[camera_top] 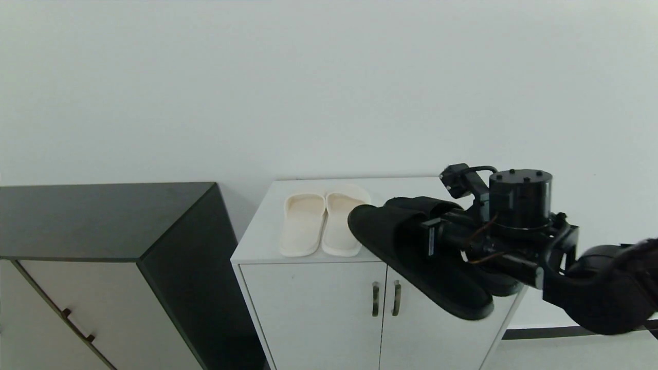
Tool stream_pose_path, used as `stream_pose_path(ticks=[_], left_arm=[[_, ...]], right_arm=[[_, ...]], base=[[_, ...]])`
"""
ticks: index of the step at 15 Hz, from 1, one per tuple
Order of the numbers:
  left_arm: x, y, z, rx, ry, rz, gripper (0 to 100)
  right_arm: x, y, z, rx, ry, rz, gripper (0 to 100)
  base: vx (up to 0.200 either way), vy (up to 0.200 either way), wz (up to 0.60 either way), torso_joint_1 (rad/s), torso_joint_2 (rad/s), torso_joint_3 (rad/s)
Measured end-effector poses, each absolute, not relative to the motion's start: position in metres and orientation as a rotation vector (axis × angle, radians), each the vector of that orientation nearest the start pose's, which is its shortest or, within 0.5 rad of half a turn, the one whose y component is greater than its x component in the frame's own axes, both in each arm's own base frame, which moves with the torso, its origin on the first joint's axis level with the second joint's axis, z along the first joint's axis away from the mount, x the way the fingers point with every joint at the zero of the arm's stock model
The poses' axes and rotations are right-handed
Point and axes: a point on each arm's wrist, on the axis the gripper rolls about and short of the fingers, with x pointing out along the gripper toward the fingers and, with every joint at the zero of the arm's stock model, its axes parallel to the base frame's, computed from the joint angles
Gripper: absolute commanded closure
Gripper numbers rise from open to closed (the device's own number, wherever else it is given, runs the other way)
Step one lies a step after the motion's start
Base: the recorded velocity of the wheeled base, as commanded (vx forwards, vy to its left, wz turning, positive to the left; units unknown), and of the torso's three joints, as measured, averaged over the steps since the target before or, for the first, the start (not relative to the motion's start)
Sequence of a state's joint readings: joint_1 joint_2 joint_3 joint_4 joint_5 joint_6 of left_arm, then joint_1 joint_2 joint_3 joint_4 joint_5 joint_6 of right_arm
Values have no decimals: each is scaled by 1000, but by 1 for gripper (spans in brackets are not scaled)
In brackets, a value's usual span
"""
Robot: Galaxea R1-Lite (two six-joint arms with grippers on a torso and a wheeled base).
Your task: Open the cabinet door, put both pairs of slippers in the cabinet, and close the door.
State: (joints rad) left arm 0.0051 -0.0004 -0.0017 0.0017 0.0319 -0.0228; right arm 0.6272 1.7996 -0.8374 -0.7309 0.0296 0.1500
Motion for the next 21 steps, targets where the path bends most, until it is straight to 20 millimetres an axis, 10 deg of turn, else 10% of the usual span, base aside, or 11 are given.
stream_pose_path(ticks=[7,21], left_arm=[[-23,1,76,-23,-1,36,100],[-23,1,76,-19,0,35,100]], right_arm=[[177,162,170,77,320,859,100],[157,155,171,136,326,989,100]], base=[[-114,0,0,2,3,1],[-71,0,0,-2,-1,2]])
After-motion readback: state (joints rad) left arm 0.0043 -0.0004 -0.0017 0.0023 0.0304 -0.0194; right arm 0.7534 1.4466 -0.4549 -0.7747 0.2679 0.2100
